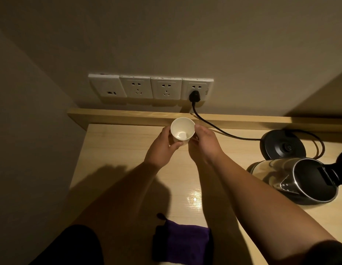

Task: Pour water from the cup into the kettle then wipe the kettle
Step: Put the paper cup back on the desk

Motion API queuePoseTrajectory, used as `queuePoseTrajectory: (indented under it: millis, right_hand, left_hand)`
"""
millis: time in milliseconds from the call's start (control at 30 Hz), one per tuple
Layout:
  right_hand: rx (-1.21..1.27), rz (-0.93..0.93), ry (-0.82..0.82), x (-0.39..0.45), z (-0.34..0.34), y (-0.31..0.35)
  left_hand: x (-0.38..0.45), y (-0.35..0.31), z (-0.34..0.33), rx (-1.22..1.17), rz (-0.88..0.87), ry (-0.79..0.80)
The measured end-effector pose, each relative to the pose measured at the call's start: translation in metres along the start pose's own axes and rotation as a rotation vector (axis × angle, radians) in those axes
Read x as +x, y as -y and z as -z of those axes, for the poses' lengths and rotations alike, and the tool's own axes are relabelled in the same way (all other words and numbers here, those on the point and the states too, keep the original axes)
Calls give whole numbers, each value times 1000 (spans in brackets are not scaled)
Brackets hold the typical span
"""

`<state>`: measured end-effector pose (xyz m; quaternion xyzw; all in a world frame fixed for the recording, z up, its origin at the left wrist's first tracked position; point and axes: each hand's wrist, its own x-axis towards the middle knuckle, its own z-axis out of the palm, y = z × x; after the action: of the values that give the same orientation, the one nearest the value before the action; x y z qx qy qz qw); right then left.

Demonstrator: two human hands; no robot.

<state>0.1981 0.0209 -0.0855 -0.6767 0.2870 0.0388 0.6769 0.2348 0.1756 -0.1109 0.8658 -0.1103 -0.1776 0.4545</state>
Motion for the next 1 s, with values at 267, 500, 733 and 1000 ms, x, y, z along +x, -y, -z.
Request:
queuePoseTrajectory:
  millis: [267, 500, 733, 1000]
  right_hand:
    - [-86, 23, -26, -13, 5, 11]
    - [-416, 238, -146, -48, 16, 17]
    - [-1168, 489, -126, -118, 19, 1]
    - [-1423, 489, -87, -199, 23, -18]
  left_hand:
    - [-15, 0, 11, 26, 48, 22]
    - [-60, 1, 37, 719, -61, -31]
    - [-119, -12, 64, 913, -182, -110]
    - [-172, -30, 82, 1022, -342, -37]
